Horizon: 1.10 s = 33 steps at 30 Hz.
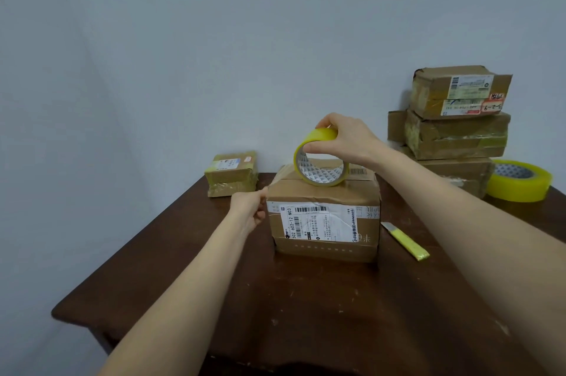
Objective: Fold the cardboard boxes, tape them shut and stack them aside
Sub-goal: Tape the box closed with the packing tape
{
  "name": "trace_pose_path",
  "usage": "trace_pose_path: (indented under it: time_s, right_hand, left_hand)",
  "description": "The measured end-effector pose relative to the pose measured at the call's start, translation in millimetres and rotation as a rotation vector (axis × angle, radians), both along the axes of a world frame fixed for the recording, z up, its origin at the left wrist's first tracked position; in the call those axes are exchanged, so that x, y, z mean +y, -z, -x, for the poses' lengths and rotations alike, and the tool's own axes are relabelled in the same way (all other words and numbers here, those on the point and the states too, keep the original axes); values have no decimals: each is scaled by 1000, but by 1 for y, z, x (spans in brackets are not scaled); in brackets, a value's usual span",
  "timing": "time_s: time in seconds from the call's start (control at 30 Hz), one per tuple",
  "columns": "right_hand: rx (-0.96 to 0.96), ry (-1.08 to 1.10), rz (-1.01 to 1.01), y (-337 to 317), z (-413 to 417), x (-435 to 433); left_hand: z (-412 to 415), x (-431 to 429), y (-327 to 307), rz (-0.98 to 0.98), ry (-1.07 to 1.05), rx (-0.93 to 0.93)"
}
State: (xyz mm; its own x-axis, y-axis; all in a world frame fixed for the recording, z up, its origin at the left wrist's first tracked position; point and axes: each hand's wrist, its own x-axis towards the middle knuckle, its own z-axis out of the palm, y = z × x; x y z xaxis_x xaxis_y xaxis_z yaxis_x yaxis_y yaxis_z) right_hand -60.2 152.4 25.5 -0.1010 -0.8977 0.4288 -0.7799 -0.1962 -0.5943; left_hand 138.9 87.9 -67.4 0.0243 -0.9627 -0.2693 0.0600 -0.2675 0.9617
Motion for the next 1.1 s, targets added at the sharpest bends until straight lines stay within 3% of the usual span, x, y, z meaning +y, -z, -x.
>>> trace_pose_path:
  time_s: [0.13, 0.23, 0.27, 0.33, 0.4, 0.53, 0.6, 0.7, 0.83, 1.1]
  right_hand:
    - [-18, 25, 19, 3, -2, -1]
    - [-70, 10, 21, 4, -2, 1]
    - [-92, 7, 22, 5, -2, 1]
    - [-152, -2, 21, 8, -1, 2]
    - [-270, -32, -1, 11, 2, 6]
    - [-586, -60, -99, 27, 9, 15]
    - [-639, -57, -72, 31, 13, 18]
    - [-496, -49, -35, 24, 16, 21]
    - [-310, -20, -22, 8, 27, 30]
    - [-137, 7, -46, 0, 42, 30]
  left_hand:
    - [-3, 6, 2, 43, 108, -302]
    - [-3, 9, -15, 463, -53, -538]
    - [2, 17, -27, 625, -22, -586]
    - [20, 39, -46, 818, 237, -723]
    - [36, 55, -45, 780, 421, -867]
    - [38, 52, -26, 804, 382, -1102]
    - [39, 50, -24, 897, 389, -1175]
    - [39, 44, -18, 1000, 466, -1287]
    - [36, 31, -12, 992, 525, -1397]
    - [36, 33, -12, 1016, 544, -1412]
